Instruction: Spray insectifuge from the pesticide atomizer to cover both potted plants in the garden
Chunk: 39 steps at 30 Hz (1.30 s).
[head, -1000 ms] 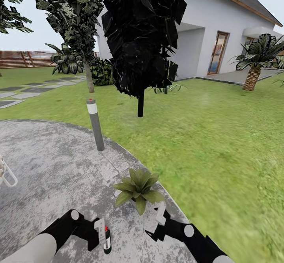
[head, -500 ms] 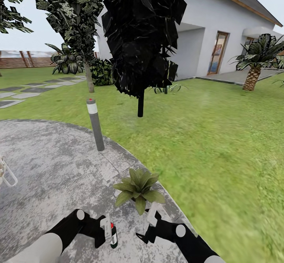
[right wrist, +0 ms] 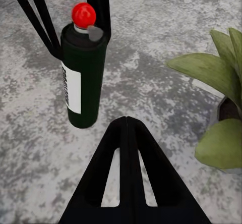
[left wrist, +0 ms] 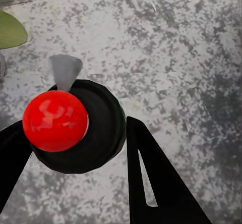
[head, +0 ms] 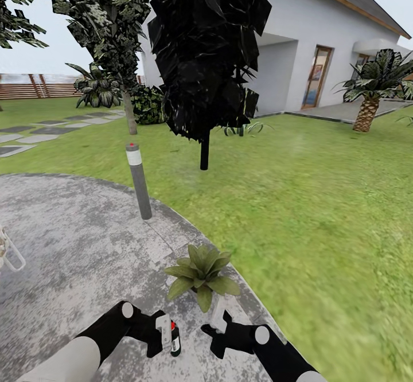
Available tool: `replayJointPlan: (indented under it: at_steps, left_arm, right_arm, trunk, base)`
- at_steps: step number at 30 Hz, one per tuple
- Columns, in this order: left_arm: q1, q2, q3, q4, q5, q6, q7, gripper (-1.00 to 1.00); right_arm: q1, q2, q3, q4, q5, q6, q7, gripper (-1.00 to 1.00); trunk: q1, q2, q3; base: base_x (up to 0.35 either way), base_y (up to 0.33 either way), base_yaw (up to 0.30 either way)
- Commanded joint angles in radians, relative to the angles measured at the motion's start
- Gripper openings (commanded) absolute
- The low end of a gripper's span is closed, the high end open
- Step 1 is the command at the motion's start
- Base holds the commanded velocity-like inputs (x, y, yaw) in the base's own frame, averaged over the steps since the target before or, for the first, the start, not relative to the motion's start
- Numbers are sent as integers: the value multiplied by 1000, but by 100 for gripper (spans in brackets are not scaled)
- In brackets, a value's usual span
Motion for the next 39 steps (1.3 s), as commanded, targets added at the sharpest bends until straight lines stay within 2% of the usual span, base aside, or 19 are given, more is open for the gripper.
replayJointPlan:
  at_steps: [1, 6, 17, 39]
  left_arm:
    - [0, 0, -2, -2, -8, -16, 0, -100]
    - [-1, -2, -3, -2, -7, -32, -7, -100]
    - [0, -47, -4, -2, -7, -34, -9, -100]
    - [0, -95, -3, 0, -8, -32, -1, -100]
  right_arm:
    - [0, 0, -1, -1, 10, -6, -1, -100]
    - [0, -1, -2, -1, 10, -6, 0, -100]
    - [0, 0, -2, -2, 10, -7, 0, -100]
    - [0, 0, -2, -2, 10, -8, 0, -100]
  trunk:
    - [0, 0, -1]
    - [0, 0, -1]
    - [0, 0, -1]
    - [0, 0, -1]
  base:
    - [0, 0, 0]
    - [0, 0, 0]
    - [0, 0, 0]
    - [0, 0, 0]
